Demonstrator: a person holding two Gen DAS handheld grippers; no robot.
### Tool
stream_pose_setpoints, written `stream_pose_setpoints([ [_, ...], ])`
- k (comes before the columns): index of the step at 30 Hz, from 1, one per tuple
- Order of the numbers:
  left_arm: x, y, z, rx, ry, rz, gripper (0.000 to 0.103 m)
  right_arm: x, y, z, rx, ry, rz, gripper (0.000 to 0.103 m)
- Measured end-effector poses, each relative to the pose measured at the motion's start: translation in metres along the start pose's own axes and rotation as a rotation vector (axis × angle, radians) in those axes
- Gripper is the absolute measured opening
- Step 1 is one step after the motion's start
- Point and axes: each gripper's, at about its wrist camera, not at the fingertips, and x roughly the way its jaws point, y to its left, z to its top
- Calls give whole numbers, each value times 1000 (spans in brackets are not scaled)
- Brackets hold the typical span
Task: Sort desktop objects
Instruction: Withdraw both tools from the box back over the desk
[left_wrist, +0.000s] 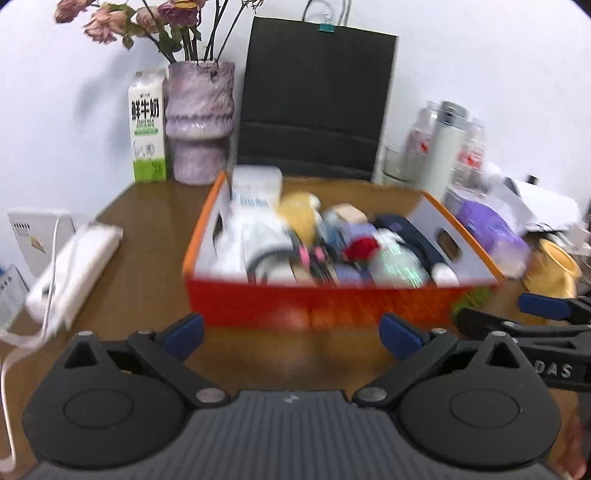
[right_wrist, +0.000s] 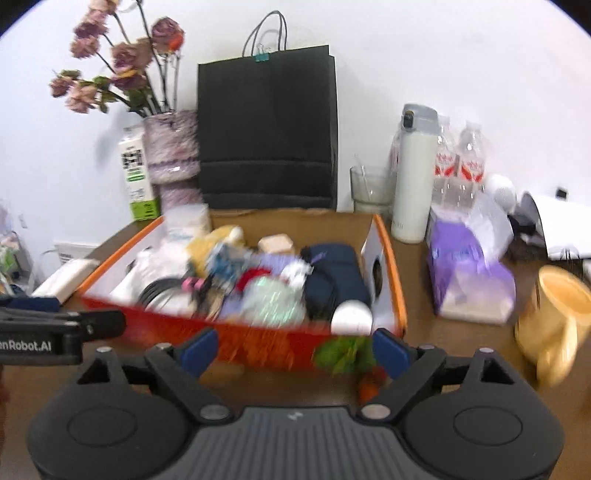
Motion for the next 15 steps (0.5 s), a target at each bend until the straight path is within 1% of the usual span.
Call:
stream_pose_setpoints([
  [4, -36, 2, -44, -26, -12, -31, 103, -28, 3, -44, 46, 26, 25, 93],
  [6, -49, 5, -67, -38, -20, -11, 103, -42, 4, -68, 59, 40, 34, 93],
  [8, -58, 7, -86, -15, -30, 0, 103, -55, 7, -90, 60, 42, 19, 93],
  [10, -64, 9, -101, 11, -36, 26, 103, -68, 11, -109, 49, 34, -8, 93],
  [12, -69, 13, -114, -8, -35, 45, 103, -78, 13, -122, 31, 19, -21, 93],
  [14, -73, 16, -124, -47, -18, 31, 103, -89, 13, -130, 43, -3, -26, 93],
  [15, -75, 18, -128, -60, -12, 25, 103, -96, 13, -133, 60, -27, -20, 93],
])
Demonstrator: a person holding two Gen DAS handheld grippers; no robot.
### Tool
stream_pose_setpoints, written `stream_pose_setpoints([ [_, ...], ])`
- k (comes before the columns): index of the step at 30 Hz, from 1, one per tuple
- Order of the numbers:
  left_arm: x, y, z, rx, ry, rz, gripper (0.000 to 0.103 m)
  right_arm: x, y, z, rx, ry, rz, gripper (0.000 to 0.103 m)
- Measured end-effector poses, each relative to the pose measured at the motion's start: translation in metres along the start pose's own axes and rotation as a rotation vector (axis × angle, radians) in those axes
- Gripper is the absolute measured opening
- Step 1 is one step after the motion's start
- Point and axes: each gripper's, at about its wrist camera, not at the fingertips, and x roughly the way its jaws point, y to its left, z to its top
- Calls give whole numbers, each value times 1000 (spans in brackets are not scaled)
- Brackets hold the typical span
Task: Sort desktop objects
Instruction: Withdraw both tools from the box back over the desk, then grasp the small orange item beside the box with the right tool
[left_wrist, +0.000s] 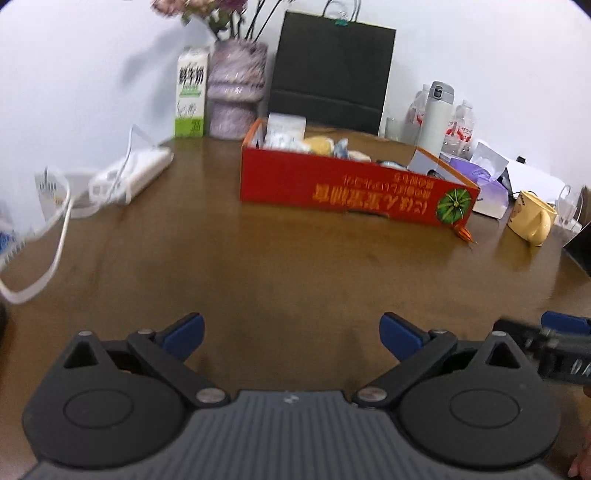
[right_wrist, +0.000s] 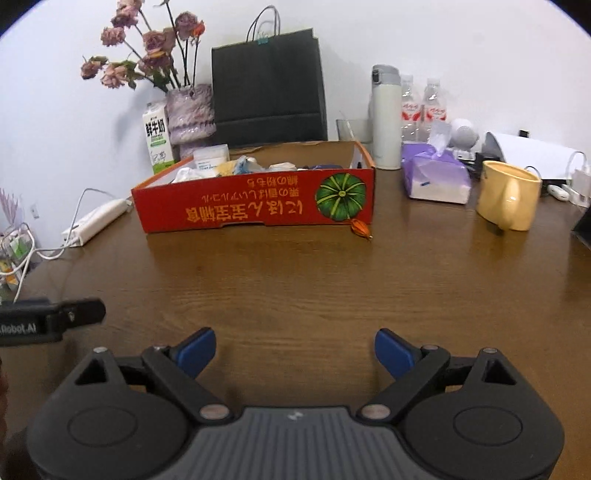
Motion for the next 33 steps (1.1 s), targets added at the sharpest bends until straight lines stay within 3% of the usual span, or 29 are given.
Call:
stream_pose_setpoints([
  [3, -4, -1, -6, -2, -20, 4, 103, -5, 0, -3, 34, -4, 24, 94],
  [9, -1, -10, 1, 74, -36, 3, 103, 4, 4, 5, -22, -8, 2, 94],
  [15, 36, -20, 31, 108, -36, -21, 102, 43, -23, 43, -43, 13, -47, 91],
  [19, 74, -30, 65, 103, -10, -101, 96, 87, -43, 74, -50, 37, -48, 82],
  [22, 107, -40, 89, 108, 5, -97, 81, 127, -55, 96, -52, 63, -50, 77],
  [25, 136, -46, 102, 100, 46, -97, 62, 162, -61, 108, -76, 113, -82, 58],
  [26, 142, -45, 104, 82, 53, -103, 48, 169, -63, 108, -78, 135, -92, 48],
  [27, 148, -45, 106, 65, 64, -100, 28, 173, -64, 109, -72, 129, -86, 40],
  [28, 153, -44, 107, 58, 81, -98, 19, 175, -63, 110, -74, 130, -74, 35],
  [29, 156, -43, 106, 53, 91, -97, 10, 175, -61, 109, -80, 130, -62, 20],
  [30, 157, -41, 105, 47, 95, -96, 6, 173, -58, 108, -81, 124, -43, 13],
  [33, 154, -42, 104, 63, 88, -100, 2, 168, -44, 105, -93, 117, -1, 13],
])
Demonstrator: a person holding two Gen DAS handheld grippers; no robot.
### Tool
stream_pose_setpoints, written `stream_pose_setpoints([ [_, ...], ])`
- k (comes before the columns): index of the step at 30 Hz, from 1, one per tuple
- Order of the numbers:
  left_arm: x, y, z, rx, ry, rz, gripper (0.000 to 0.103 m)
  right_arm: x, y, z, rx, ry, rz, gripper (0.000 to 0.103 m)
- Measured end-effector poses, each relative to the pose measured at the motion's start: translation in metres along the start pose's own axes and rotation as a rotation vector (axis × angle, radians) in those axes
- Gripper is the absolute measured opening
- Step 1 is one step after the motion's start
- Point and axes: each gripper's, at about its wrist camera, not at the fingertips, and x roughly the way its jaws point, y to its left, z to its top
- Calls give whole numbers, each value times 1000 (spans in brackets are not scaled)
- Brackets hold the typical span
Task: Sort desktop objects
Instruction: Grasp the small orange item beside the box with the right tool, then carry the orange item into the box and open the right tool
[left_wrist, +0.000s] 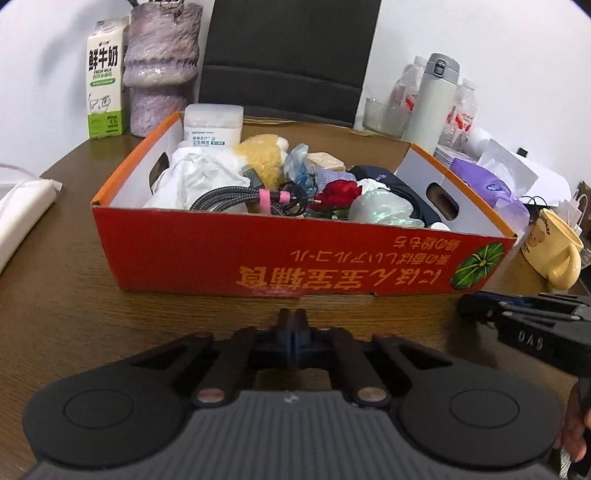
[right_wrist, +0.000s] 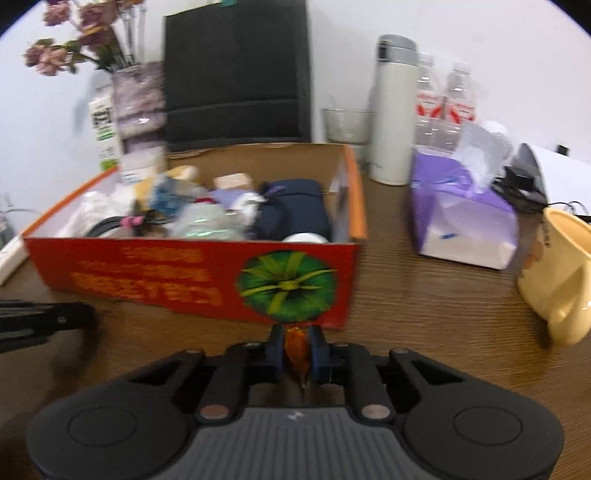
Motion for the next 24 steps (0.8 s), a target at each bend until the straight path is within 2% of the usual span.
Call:
stream_pose_setpoints([
  [4, -16, -5, -2, 17, -36, 4, 2, -21, 18, 2, 21, -51, 41, 13],
  [10, -49, -5, -16, 16, -43, 4, 2, -66, 40, -6, 54, -115, 106, 13],
  [15, -93, -9, -38, 37, -76, -34, 3, -114, 55, -35, 74, -145, 159, 13],
  [22, -144, -8, -75, 38, -109, -42, 3, -162, 68, -68, 88, -178, 204, 13],
  [24, -152, -10, -86, 67, -119, -13, 3, -169, 74, -78, 88, -179, 204, 13],
])
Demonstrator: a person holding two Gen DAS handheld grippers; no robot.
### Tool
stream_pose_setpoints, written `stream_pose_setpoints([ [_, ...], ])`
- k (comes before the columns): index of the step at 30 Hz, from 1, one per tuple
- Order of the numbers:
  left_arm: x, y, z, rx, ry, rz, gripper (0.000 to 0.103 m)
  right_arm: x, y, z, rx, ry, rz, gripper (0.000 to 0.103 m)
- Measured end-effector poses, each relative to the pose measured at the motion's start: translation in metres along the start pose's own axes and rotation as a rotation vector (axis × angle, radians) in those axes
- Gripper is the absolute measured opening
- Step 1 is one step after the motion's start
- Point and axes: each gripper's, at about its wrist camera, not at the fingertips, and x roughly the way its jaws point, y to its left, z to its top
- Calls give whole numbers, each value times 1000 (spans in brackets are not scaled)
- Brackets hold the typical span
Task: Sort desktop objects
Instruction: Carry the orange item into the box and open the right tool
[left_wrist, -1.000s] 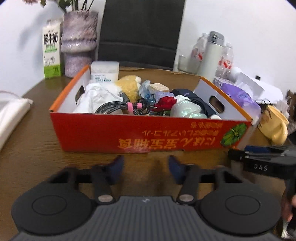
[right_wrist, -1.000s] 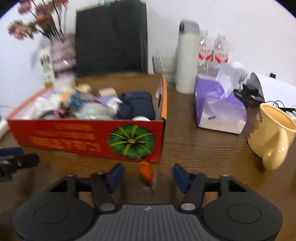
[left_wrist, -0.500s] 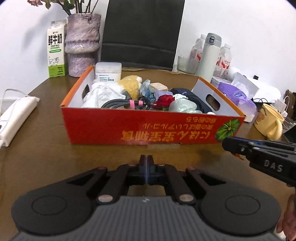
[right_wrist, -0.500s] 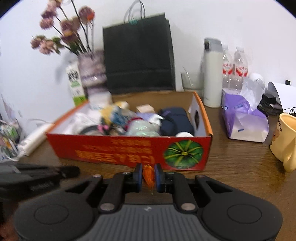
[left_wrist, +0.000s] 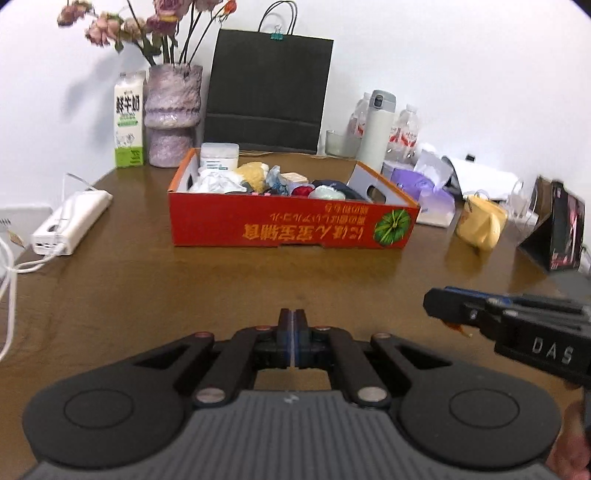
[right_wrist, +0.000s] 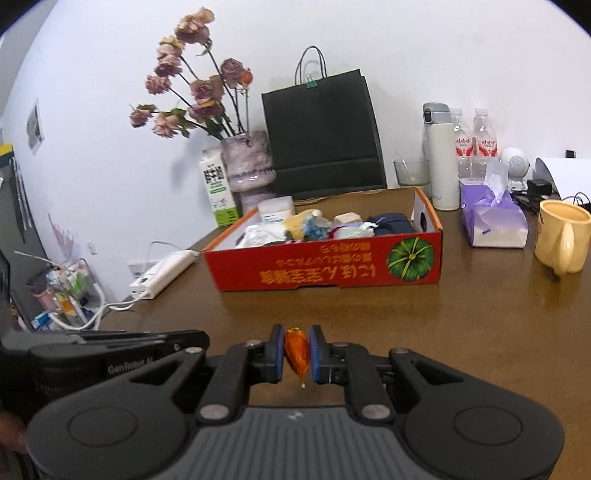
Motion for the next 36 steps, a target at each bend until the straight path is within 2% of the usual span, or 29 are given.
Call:
stream_pose_setpoints([
  [5, -7, 4, -12, -24, 36, 2, 2, -5, 11, -14, -20, 2, -8, 13],
  [14, -10, -2, -15, -16, 26, -6, 2, -6, 11, -20, -15, 5, -8, 13],
  [17, -8, 0, 5, -19, -16, -19, 3, -8, 7, -1, -26, -31, -10, 13],
  [21, 1, 9, 55, -27, -108, -10, 3, -1, 2, 46, -53, -92, 2, 13],
  [25, 23, 20, 107, -57, -93, -40, 3, 26, -7, 101, -73, -100, 7, 13],
  [29, 62, 33, 153, -92, -17, -82, 3, 73, -18, 147, -37, -33, 40, 13],
  [31, 96, 41, 172, -110, 58, -75, 3, 108, -23, 164, -29, 24, 49, 13],
  [34, 150, 52, 188, -131, 179, -31, 3, 167, -31, 179, 12, 150, 34, 13],
  [36, 186, 59, 188, -142, 275, -26, 5, 208, -42, 180, 69, 254, 20, 18],
])
